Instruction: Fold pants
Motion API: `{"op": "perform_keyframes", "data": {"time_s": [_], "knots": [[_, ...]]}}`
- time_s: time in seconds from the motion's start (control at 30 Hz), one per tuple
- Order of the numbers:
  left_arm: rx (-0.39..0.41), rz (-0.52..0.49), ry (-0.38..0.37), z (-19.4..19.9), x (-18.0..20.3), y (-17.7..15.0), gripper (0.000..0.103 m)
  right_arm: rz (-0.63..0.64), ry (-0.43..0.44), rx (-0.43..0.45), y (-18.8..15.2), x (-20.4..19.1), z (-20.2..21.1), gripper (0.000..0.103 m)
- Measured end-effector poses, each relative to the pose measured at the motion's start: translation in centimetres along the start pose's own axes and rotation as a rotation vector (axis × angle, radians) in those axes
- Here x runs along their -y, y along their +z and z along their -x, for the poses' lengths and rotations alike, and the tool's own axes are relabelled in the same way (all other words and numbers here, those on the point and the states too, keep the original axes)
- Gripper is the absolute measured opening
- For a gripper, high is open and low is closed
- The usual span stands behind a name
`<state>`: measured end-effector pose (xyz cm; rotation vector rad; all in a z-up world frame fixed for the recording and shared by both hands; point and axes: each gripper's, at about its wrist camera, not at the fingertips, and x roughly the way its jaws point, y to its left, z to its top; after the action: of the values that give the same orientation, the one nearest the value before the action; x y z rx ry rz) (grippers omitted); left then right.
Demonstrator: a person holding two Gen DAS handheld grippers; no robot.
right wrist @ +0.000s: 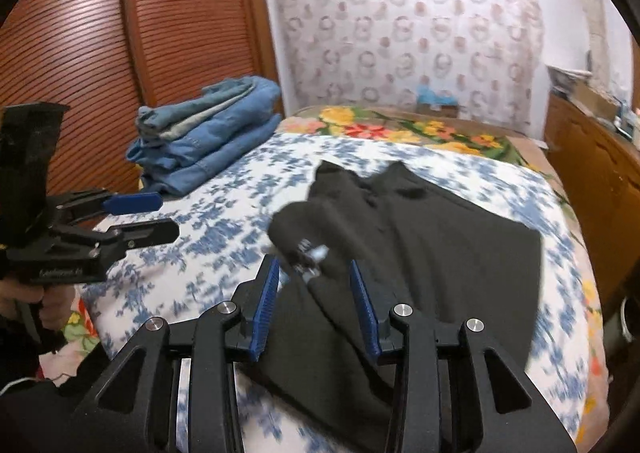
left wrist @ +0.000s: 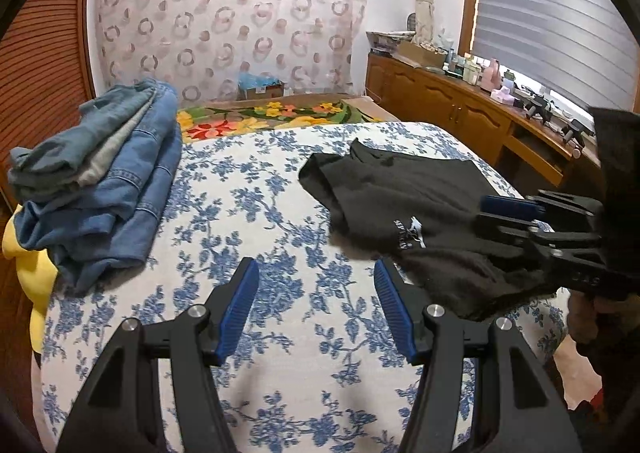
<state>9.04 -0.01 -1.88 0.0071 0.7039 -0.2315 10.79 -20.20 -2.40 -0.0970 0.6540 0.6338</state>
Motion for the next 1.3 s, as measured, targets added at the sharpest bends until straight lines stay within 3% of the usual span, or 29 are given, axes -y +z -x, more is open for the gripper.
{"op": "perform_keyframes", "data": {"time_s": [0.33, 0.7, 0.8, 0.87, 0.93, 1.07, 1.3], "knots": [[0.016, 0.032, 0.01, 0.4, -2.1, 0.1, 0.059, 0.077, 0.013, -0.109, 2.3, -1.3, -6.5, 0.037], [0.011, 0.062, 0.016, 0.4, -3.2, -0.7, 0.059, 0.169, 0.016, -0.231, 2.0, -3.2, -10.4, 0.037], [0.013, 0.07, 0.014, 0.4, -3.5, -0.9, 0.059, 0.2, -0.011, -0.265, 1.5, -3.5, -11.3, 0.024], [0.014, 0.074, 0.005, 0.4, -3.6, -0.9, 0.059, 0.218, -0.042, -0.257, 1.3, -3.5, -11.4, 0.006], [0.011, 0.073, 0.006, 0.4, -3.6, -1.0, 0.059, 0.194, -0.022, -0.25, 1.6, -3.0, -11.1, 0.002], [0.006, 0.066, 0.003, 0.2, -3.2, -1.1, 0.059, 0.139, -0.015, -0.167, 2.9, -1.5, -8.9, 0.001], [0.003, 0.052, -0.018, -0.1, -2.4, -0.9, 0.059, 0.119, -0.09, -0.08, 5.6, 2.1, -5.1, 0.001]]}}
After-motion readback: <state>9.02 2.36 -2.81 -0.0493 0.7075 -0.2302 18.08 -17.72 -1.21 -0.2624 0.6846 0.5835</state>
